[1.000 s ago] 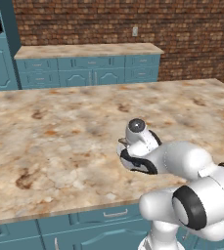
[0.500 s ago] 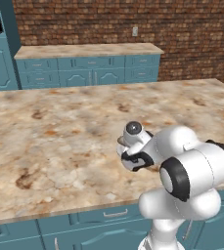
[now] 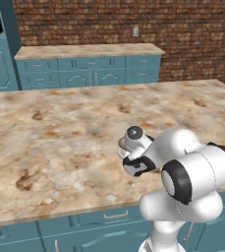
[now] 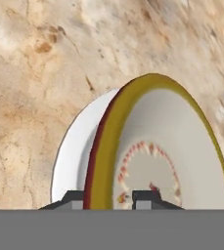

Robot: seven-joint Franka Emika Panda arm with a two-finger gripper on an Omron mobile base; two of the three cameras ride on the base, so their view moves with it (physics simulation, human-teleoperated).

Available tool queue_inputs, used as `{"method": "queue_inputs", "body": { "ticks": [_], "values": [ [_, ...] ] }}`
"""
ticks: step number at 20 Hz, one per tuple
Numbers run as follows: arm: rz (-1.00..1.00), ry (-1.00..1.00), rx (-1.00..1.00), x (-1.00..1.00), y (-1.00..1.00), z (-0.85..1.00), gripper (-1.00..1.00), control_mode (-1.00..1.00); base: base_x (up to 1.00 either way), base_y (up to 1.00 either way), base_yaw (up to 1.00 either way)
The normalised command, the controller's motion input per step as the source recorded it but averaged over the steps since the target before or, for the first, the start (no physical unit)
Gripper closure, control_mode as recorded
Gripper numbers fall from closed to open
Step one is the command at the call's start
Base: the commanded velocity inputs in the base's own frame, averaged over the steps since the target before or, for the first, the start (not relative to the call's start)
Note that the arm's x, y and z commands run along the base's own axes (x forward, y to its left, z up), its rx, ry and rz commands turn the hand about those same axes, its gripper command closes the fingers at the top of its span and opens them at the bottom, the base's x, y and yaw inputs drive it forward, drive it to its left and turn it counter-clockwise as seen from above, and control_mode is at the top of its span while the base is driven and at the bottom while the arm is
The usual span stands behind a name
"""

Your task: Move the bowls from the cabinet to the plates on the dining table.

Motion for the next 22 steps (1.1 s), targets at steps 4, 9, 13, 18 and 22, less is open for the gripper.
{"method": "queue_inputs", "body": {
  "ticks": [4, 9, 13, 18, 22],
  "values": [
    [0.03, 0.00, 0.00, -0.04, 0.00, 0.36, -1.00, -1.00, 0.00, 0.00, 0.00],
    [0.00, 0.03, -0.05, -0.26, 0.17, 0.72, -1.00, -1.00, 0.00, 0.00, 0.00],
    [-0.01, 0.00, -0.03, -0.25, 0.00, 0.98, -1.00, -1.00, 0.00, 0.00, 0.00],
    [-0.23, 0.00, 0.02, -0.30, -0.25, 0.88, -1.00, -1.00, 0.00, 0.00, 0.00],
    [-0.48, 0.00, 0.14, -0.57, -0.72, 0.37, -1.00, -1.00, 0.00, 0.00, 0.00]
  ]
}}
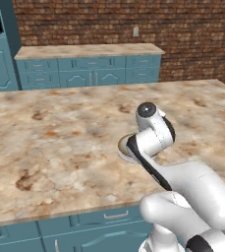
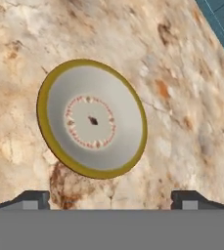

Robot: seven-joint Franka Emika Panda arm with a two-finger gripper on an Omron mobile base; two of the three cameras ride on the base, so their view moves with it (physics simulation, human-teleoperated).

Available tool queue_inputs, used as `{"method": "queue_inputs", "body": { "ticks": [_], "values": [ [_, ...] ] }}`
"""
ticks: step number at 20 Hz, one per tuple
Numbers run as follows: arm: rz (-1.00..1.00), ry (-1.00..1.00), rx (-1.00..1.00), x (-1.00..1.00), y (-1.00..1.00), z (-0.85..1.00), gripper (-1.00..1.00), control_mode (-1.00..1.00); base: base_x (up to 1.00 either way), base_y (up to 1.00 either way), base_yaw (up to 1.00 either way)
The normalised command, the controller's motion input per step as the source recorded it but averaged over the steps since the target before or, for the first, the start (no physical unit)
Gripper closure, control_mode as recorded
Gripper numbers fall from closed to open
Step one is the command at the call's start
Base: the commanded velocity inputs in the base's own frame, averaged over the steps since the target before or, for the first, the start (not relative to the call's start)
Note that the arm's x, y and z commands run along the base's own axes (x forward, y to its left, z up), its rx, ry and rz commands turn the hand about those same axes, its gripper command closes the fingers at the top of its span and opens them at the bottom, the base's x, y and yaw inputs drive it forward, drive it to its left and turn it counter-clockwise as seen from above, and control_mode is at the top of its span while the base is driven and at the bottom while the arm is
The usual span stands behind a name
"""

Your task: Move the bowls from the cabinet to the plates on the dining table.

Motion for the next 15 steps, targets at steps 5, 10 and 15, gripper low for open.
{"method": "queue_inputs", "body": {
  "ticks": [5, 10, 15],
  "values": [
    [-0.41, -0.14, 0.12, -0.58, -0.44, 0.50, -1.00, -1.00, 0.00, 0.00, 0.00],
    [-0.22, -0.33, 0.03, -0.70, 0.00, 0.72, -1.00, -1.00, 0.00, 0.00, 0.00],
    [-0.14, -0.29, 0.08, -0.48, -0.03, 0.61, -1.00, -1.00, 0.00, 0.00, 0.00]
  ]
}}
